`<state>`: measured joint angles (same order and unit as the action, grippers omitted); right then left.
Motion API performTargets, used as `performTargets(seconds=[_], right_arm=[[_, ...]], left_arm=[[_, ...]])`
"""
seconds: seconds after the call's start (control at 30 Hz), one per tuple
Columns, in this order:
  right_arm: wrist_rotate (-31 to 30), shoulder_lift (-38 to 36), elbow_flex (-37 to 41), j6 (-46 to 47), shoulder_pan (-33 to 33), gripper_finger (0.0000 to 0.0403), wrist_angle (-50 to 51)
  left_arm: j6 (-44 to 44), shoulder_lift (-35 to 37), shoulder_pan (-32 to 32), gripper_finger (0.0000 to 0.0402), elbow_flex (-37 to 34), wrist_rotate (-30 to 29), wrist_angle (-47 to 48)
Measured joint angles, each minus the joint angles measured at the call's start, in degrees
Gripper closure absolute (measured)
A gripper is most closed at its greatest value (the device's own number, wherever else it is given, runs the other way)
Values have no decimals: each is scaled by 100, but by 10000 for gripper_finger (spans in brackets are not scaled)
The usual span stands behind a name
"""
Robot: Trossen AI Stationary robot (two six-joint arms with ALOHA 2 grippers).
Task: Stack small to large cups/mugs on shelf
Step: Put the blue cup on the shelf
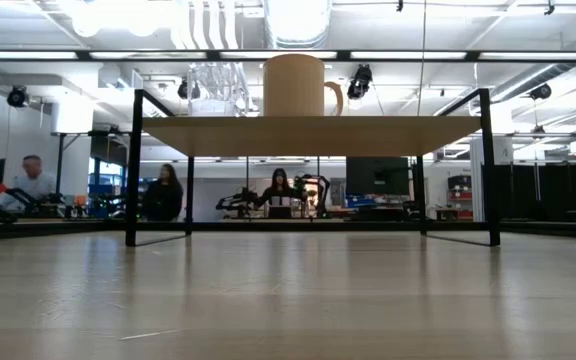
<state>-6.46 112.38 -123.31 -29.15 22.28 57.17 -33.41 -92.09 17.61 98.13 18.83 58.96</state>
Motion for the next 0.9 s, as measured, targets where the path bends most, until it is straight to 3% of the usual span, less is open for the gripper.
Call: performTargets(seconds=[0.4,0.63,0.9], right_arm=[[-11,0,0,105,-17,356,-7],[-7,0,15,143,-23,389,-25],[-17,0,17,214,-28,394,-32]], left_arm=[[157,0,0,401,-11,-53,-39],[162,-1,0,401,-25,-88,-37],[168,-22,0,401,-31,-111,-35]])
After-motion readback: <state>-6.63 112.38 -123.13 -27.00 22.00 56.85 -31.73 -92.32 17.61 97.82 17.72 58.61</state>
